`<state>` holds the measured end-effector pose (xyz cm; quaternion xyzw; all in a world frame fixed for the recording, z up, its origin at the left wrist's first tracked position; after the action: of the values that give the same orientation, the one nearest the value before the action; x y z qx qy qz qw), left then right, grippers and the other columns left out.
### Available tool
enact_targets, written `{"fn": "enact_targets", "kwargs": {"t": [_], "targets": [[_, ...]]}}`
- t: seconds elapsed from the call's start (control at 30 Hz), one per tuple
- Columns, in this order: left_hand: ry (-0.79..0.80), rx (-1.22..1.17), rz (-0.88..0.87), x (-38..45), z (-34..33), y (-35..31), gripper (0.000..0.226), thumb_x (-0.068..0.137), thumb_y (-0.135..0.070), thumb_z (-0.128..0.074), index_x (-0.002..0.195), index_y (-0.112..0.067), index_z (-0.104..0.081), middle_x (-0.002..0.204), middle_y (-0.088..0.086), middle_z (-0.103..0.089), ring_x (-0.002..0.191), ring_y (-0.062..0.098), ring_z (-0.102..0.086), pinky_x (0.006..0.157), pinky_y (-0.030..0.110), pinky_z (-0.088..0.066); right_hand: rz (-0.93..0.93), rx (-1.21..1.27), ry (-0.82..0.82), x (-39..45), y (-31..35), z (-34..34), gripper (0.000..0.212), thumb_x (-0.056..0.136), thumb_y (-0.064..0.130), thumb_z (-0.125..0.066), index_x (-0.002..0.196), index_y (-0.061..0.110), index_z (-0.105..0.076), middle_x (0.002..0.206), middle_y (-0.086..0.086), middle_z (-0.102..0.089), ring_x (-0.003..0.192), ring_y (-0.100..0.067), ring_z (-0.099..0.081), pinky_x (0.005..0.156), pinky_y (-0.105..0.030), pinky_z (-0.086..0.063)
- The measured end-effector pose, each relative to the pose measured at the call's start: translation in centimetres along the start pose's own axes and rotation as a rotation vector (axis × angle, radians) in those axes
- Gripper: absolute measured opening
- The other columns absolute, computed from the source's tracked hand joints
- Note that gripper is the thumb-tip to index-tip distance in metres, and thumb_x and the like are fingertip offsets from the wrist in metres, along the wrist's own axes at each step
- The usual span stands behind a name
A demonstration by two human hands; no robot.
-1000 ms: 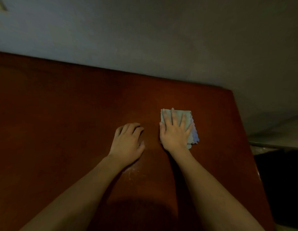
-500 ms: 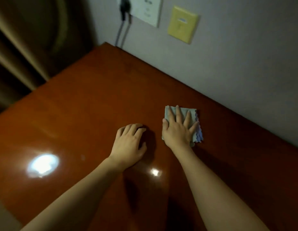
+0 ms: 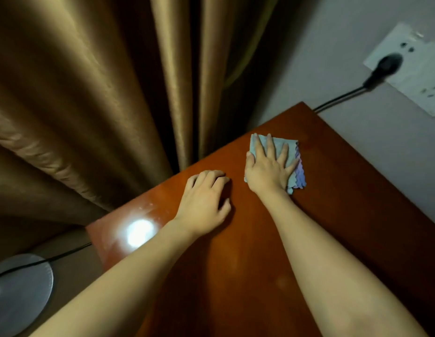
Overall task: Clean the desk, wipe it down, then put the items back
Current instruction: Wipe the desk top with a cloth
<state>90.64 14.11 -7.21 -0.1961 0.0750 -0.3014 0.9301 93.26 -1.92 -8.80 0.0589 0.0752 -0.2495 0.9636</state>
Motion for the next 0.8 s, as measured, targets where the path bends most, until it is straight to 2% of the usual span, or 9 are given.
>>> {"fn": "enact_targets", "kwargs": {"t": [0.1,0.23,0.43,0.6,0.8], "targets": [[-0.041,-0.005,0.032,-0.2,1.1,2.9,0.052,0.083,-0.041,-0.044,0.128,-0.017,-0.054,0.131,-0.001,-0.052,0.125,0.017,-0.042,0.104,0.031,-0.026,0.046,-0.011,-0.002,1.4,3.7,0.0,0.052,0.1,0.046,-0.015,0.149,0.04,0.001,0.16,0.005,0.005,0.145,-0.033,0.008,0.11,-0.064,0.005],[-0.074,-0.015,0.074,-1.2,2.0,5.0,0.057,0.08,-0.043,-0.036,0.126,-0.016,-0.056,0.129,0.0,-0.053,0.123,0.016,-0.04,0.1,0.036,-0.033,0.14,-0.021,0.007,1.3,7.5,-0.4,0.05,0.1,0.045,-0.014,0.15,0.04,-0.006,0.16,0.005,0.0,0.145,-0.034,0.007,0.11,-0.064,0.006],[-0.08,-0.006,0.109,-2.6,2.0,4.1,0.056,0.081,-0.04,-0.044,0.129,-0.013,-0.053,0.133,0.004,-0.049,0.128,0.021,-0.038,0.107,0.037,-0.024,0.266,-0.017,0.009,-2.0,9.7,-1.0,0.049,0.1,0.045,-0.014,0.149,0.041,-0.01,0.16,0.006,-0.002,0.145,-0.031,0.009,0.111,-0.063,0.009],[-0.057,0.005,0.124,-4.8,0.7,1.4,0.058,0.081,-0.041,-0.041,0.133,-0.015,-0.049,0.137,0.003,-0.045,0.131,0.019,-0.034,0.11,0.035,-0.019,0.21,0.046,0.006,-5.6,6.4,-1.5,0.051,0.1,0.045,-0.014,0.149,0.04,0.001,0.16,0.006,0.004,0.146,-0.029,0.011,0.111,-0.062,0.009],[-0.023,0.025,0.098,-8.2,-2.1,-4.9,0.052,0.088,-0.035,-0.051,0.136,-0.016,-0.045,0.141,0.002,-0.041,0.134,0.019,-0.031,0.112,0.035,-0.017,0.107,0.052,0.006,-11.0,-2.4,-1.8,0.051,0.1,0.047,-0.013,0.148,0.042,0.004,0.159,0.008,0.006,0.146,-0.028,0.012,0.112,-0.061,0.006]]}}
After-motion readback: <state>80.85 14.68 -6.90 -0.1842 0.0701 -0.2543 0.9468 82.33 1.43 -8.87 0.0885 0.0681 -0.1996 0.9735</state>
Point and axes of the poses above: each hand's wrist, its own x-axis towards the middle knuckle, its own z-axis out of the back of the hand, y = z × x, the point moved 8 cm from there along x, towards the middle knuckle
